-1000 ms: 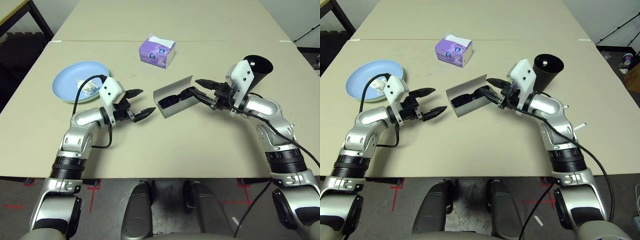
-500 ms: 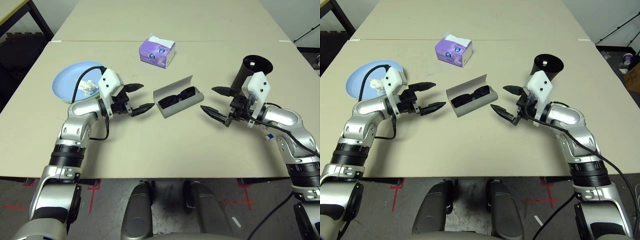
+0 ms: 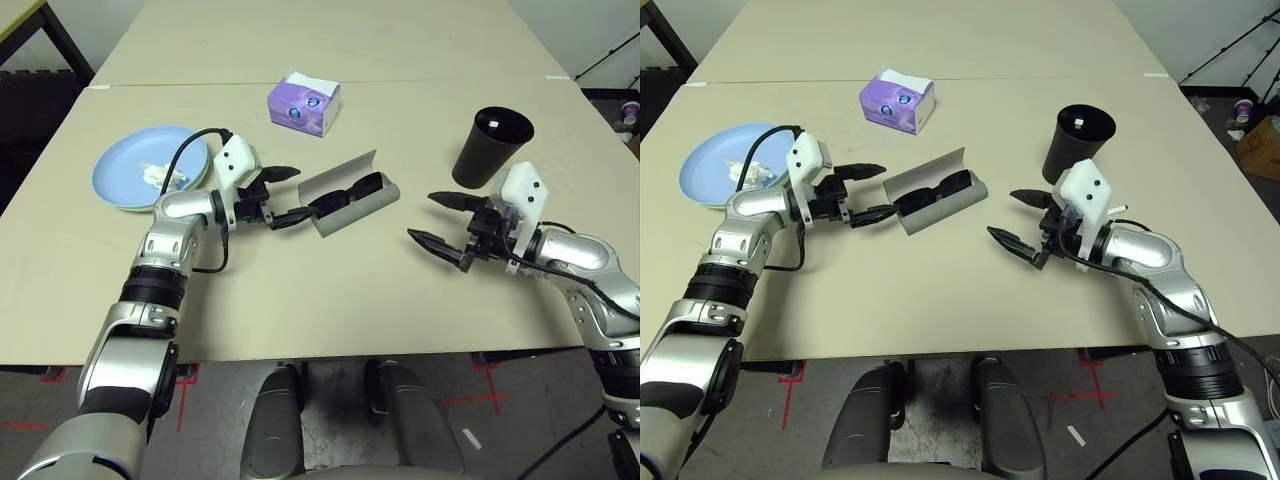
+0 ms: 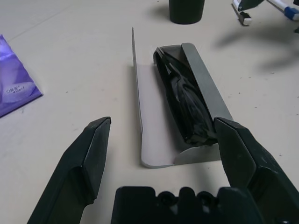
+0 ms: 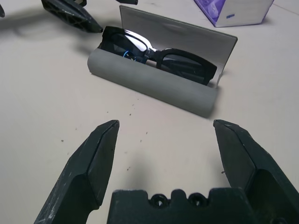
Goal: Organize and tidy the items on the table.
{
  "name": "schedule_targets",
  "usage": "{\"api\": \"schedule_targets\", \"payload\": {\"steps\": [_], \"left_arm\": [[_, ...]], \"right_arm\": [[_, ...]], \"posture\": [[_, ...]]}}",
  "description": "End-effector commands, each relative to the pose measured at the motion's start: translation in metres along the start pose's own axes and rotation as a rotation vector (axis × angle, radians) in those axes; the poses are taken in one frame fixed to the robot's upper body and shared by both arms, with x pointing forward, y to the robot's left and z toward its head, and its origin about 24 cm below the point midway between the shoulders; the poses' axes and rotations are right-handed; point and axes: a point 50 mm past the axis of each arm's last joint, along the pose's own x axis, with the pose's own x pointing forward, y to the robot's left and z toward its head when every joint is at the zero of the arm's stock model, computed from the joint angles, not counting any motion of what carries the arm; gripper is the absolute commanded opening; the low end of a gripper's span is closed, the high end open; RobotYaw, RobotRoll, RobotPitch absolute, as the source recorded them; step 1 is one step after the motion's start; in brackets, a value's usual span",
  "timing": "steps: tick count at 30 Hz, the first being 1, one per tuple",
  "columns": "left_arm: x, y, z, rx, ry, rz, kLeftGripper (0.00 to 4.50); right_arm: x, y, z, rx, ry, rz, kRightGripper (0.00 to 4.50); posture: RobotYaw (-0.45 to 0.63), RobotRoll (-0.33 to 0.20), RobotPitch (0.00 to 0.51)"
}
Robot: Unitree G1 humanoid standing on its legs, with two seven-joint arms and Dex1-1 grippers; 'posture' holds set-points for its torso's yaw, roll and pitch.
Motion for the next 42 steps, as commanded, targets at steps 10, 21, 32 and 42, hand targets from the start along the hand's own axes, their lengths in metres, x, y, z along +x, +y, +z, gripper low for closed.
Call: {"api": "schedule_targets", "payload": {"steps": [10,21,32,42], "left_arm": [[-0.019,0.002,0.018,-0.006,-0.021,-0.027,0.81],[-0.019,0.012,0.005,-0.019,0.02,0.044,0.03],[-0.008,0.009,0.007,-0.013,0.001,0.021,0.03],[-0.004,0.008,0.004,-0.021,0.01,0.012,0.03]], "right_arm": [[0.003,-0.002,0.003,-0.019,-0.002,0.003,4.5],[0.004,-0.003,0.007,-0.025,-0.009,0.002,4.5],[0.006,-0.002,0.009,-0.026,-0.018,-0.002,4.5],[0.02,0.005,0.017,-0.028,-0.056,0.042,4.5]], "posture": [[-0.03,0.0,0.193],[-0.05,0.0,0.196],[-0.05,0.0,0.198],[-0.06,0.0,0.199]]}}
